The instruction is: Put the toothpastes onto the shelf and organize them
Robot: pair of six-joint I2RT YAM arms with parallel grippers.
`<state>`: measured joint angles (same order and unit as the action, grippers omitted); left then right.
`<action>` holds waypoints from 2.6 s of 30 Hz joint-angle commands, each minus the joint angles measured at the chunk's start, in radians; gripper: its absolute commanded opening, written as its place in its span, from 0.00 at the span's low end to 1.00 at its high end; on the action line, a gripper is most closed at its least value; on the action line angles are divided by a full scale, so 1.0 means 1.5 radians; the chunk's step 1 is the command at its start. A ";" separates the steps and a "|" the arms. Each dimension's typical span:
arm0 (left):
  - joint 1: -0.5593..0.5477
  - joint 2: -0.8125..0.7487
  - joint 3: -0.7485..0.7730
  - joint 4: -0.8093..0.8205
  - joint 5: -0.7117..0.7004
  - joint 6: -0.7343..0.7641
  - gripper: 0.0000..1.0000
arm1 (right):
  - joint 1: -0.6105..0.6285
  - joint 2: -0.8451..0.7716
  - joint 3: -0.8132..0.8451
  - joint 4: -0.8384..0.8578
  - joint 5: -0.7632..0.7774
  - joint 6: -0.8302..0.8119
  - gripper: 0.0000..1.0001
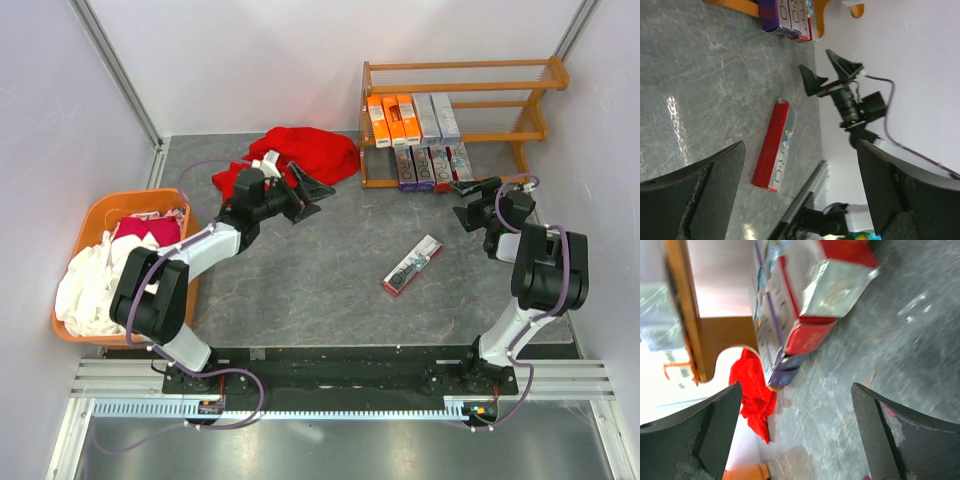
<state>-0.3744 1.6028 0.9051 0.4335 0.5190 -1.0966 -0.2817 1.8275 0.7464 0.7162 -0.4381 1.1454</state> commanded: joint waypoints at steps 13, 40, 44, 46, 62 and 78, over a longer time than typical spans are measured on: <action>-0.246 0.055 0.308 -0.383 -0.304 0.422 1.00 | 0.059 -0.345 -0.012 -0.357 0.110 -0.267 0.98; -0.484 0.464 0.707 -0.573 -0.464 0.653 1.00 | 0.060 -0.424 0.021 -0.503 0.190 -0.333 0.98; -0.484 0.498 0.727 -0.588 -0.472 0.644 1.00 | 0.060 -0.419 0.023 -0.511 0.196 -0.333 0.98; -0.484 0.509 0.738 -0.589 -0.473 0.639 0.99 | 0.060 -0.417 0.023 -0.511 0.198 -0.333 0.98; -0.481 0.533 0.776 -0.611 -0.489 0.615 0.53 | 0.059 -0.407 0.028 -0.517 0.195 -0.332 0.98; -0.392 0.315 0.600 -0.525 -0.410 0.505 0.49 | 0.059 -0.409 0.046 -0.520 0.171 -0.332 0.98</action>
<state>-1.0210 2.2608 1.8610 -0.4614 -0.1577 -0.2356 -0.1936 1.2125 0.7658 -0.0715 -0.1650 0.6575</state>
